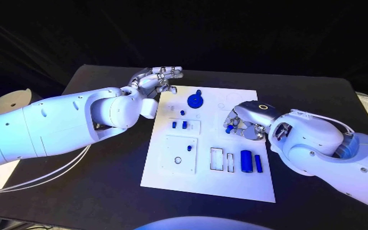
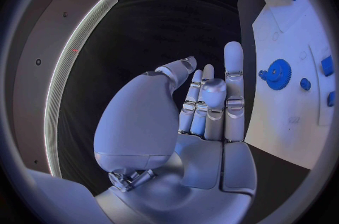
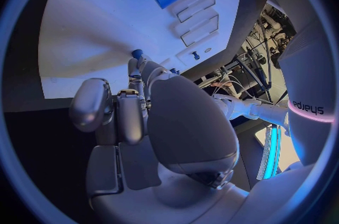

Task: Assemble the parts on the task board

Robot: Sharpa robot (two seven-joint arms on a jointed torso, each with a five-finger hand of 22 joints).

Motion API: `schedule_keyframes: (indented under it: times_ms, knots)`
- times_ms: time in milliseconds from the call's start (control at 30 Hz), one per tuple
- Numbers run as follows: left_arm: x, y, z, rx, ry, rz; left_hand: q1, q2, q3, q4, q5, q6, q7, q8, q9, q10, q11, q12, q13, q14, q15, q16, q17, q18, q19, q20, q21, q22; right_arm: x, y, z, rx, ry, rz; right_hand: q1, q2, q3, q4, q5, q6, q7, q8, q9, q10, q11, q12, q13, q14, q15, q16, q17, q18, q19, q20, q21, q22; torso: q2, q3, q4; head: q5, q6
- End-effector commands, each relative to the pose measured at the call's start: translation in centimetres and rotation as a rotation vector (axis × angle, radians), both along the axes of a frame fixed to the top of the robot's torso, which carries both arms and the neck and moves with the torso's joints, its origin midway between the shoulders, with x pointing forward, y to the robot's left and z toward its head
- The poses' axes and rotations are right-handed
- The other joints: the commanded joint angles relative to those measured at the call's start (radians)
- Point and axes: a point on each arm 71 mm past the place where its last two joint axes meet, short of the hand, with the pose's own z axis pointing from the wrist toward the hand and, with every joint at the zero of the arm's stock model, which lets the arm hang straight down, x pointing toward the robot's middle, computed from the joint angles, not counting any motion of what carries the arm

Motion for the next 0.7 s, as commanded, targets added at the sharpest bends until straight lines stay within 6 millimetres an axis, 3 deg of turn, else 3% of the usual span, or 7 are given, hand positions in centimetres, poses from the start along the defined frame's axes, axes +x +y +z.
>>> schedule_keyframes:
  times_ms: [33,500,700]
  knots:
    - [0.0,-0.2,0.1,-0.007,-0.010,-0.018,-0.004,0.005,-0.002,-0.001,0.004,-0.006,0.000,0.003,0.001,-0.006,0.000,0.005,0.000,-0.006,0.002,0.006,0.000,0.011,-0.001,0.003,-0.004,-0.002,-0.3,0.3,0.8,0.053,-0.045,0.014,-0.025,-0.017,0.011,0.001,0.003,0.020,0.010,0.006,0.021,0.005,-0.001,-0.009,0.000,0.055,0.002,0.006,0.002,0.003,0.002,0.002,0.007,0.002,-0.001,-0.0006,-0.0003,-0.002,0.003]
    - [0.1,0.0,0.1,-0.005,-0.008,-0.016,-0.003,0.005,-0.002,-0.002,0.004,-0.007,0.000,0.004,0.001,-0.007,0.001,0.006,0.000,-0.007,0.002,0.006,-0.001,0.011,-0.001,0.003,-0.005,-0.002,-1.6,0.2,3.1,0.122,-0.036,0.031,-0.051,-0.030,0.019,0.002,0.002,0.022,0.008,0.004,0.024,0.007,-0.002,-0.020,0.001,0.055,0.002,0.006,0.001,0.003,0.002,0.002,0.007,0.003,0.000,-0.0009,-0.0013,-0.006,0.010]
    - [0.1,-0.1,0.0,-0.006,-0.006,-0.019,-0.003,0.005,-0.002,-0.002,0.004,-0.007,0.000,0.004,0.001,-0.007,0.001,0.006,0.000,-0.007,0.002,0.006,-0.001,0.011,-0.001,0.003,-0.005,-0.002,-3.1,2.5,3.8,0.161,-0.038,0.111,-0.053,-0.033,0.021,0.002,0.002,0.022,0.008,0.003,0.024,0.008,-0.002,-0.021,0.001,0.055,0.004,0.007,0.001,0.002,0.002,0.003,0.007,0.003,0.000,0.0003,-0.0008,-0.004,0.013]
